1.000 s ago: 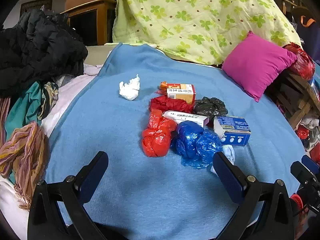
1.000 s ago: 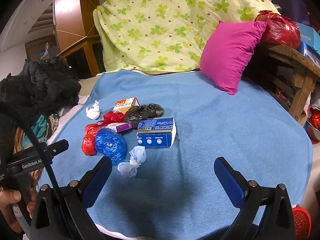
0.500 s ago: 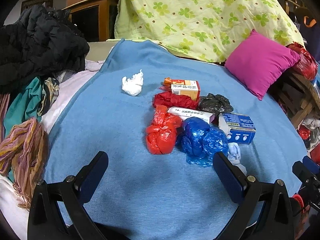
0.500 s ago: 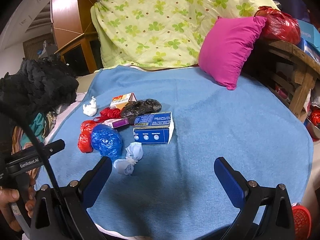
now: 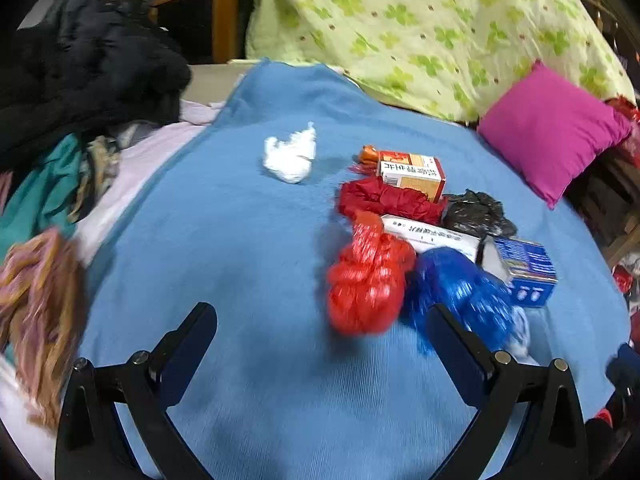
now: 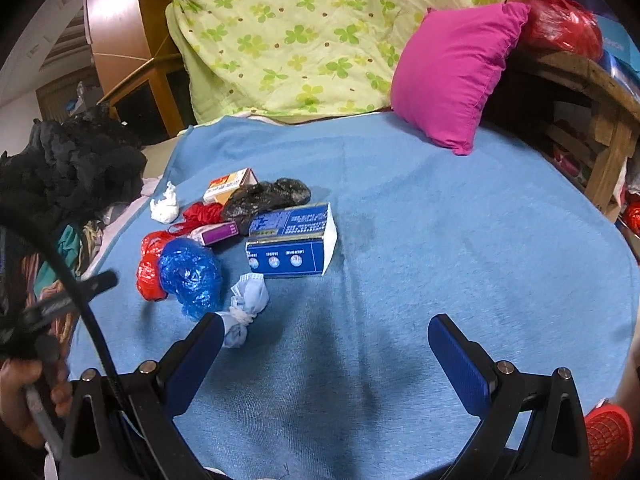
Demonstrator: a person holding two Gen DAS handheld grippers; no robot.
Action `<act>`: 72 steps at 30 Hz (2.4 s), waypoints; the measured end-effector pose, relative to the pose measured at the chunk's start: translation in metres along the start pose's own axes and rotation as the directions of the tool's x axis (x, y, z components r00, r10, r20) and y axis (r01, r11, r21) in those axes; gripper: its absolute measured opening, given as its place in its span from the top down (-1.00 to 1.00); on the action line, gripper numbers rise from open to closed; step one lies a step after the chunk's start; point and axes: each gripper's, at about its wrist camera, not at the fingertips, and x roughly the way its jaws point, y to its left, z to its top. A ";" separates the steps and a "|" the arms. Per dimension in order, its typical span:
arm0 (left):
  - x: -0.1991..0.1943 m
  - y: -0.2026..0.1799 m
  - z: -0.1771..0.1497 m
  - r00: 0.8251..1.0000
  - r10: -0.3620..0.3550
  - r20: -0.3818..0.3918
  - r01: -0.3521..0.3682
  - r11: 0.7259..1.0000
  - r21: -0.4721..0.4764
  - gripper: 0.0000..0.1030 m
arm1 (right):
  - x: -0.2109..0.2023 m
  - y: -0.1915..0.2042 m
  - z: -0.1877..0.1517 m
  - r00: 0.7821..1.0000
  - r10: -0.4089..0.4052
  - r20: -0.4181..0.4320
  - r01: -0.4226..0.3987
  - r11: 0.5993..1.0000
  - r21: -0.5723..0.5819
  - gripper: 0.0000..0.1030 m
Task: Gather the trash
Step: 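Grasp the red plastic bag with left tool while right tool grasps the knotted blue mask, then carry both items to the red wastebasket and open both tools to drop them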
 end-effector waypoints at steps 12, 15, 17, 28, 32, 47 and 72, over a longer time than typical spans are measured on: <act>0.053 -0.003 0.017 0.992 -0.089 -0.086 0.092 0.995 0.032 -0.05 | 0.011 -0.003 -0.005 0.999 0.002 -0.037 -0.002 1.000 0.013 -1.00; 0.049 -0.002 0.019 0.990 -0.117 -0.078 0.119 0.992 0.029 0.01 | 0.011 0.007 -0.005 0.999 0.007 -0.037 -0.008 1.000 -0.020 -1.00; 0.037 0.001 0.018 0.992 -0.119 -0.047 0.120 0.992 0.032 0.02 | 0.011 0.014 -0.005 0.999 0.008 -0.037 -0.010 0.999 -0.037 -1.00; -0.023 0.053 -0.008 0.987 -0.026 0.158 0.043 0.993 -0.108 0.02 | 0.036 0.057 -0.009 0.993 0.082 -0.089 -0.092 0.989 -0.115 -1.00; -0.022 0.056 -0.006 0.981 -0.034 0.193 0.059 0.990 -0.126 0.02 | 0.058 0.076 -0.006 0.992 0.071 -0.104 -0.087 0.984 -0.156 -0.99; -0.022 0.054 -0.012 0.977 -0.066 0.200 0.089 0.990 -0.108 0.02 | 0.076 0.071 -0.008 0.985 0.050 -0.164 -0.069 0.991 -0.112 0.42; -0.087 -0.146 -0.009 0.915 -0.386 0.115 0.334 0.887 0.319 0.02 | -0.085 -0.093 0.003 0.979 -0.158 0.132 0.132 0.973 0.187 0.43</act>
